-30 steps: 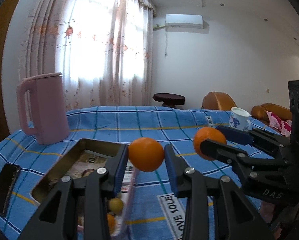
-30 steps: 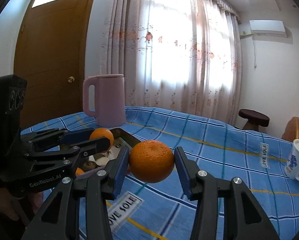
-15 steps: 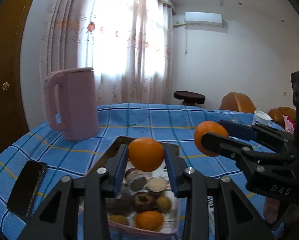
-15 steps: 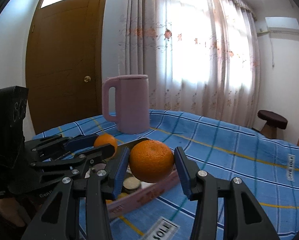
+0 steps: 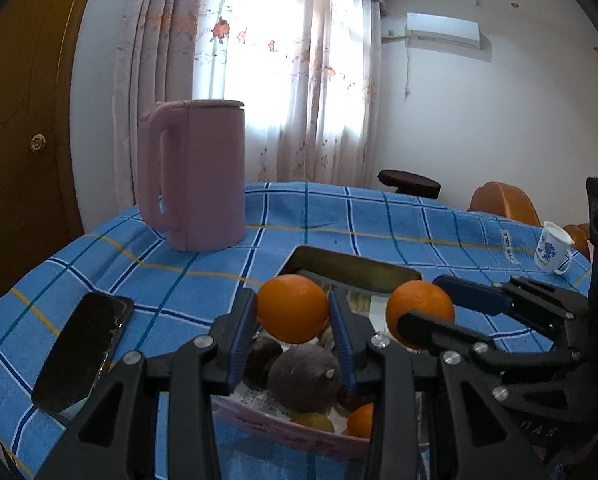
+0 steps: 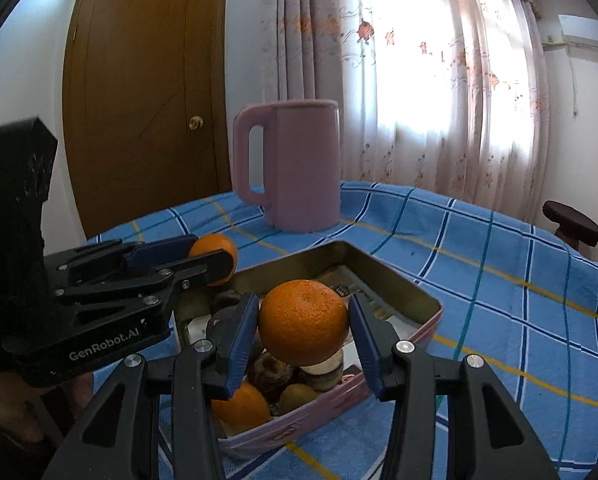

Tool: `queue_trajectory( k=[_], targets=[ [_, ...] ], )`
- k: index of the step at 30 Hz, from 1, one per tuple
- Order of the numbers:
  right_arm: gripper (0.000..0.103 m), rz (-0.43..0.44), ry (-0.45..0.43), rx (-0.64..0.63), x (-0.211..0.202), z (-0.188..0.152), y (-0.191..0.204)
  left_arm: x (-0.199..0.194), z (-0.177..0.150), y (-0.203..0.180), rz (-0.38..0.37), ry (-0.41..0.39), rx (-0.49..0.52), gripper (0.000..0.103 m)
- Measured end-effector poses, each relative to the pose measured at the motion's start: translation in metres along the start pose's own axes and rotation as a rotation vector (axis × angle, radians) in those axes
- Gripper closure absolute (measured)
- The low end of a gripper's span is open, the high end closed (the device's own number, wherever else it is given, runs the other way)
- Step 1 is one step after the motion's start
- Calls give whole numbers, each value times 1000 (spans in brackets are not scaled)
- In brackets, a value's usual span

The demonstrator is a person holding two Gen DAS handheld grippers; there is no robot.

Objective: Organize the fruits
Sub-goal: 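Release the orange into the tin with the left tool while the right tool drops its orange in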

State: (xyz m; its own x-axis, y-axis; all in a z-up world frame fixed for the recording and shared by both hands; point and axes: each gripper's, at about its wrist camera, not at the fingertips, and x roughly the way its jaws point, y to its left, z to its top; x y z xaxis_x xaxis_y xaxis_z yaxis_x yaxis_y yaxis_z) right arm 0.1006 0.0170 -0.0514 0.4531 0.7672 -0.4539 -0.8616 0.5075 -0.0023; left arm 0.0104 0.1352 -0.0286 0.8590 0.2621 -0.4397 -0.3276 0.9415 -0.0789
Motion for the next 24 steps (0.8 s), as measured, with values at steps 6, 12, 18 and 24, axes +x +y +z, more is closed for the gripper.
queue_trajectory(
  k=[6, 12, 18, 24],
  targets=[
    [54, 11, 44, 11, 8, -6, -1, -3, -4, 4, 23, -6, -12, 50],
    [41, 0, 9, 22, -10, -6, -2, -16, -1, 8, 38, -58, -39, 24],
    [35, -84, -24, 36, -39, -7, -8, -26, 2, 0, 16, -83, -30, 17],
    [34, -139, -79, 71, -70, -2, -19, -35, 7, -11, -4, -101, -12, 14]
  ],
)
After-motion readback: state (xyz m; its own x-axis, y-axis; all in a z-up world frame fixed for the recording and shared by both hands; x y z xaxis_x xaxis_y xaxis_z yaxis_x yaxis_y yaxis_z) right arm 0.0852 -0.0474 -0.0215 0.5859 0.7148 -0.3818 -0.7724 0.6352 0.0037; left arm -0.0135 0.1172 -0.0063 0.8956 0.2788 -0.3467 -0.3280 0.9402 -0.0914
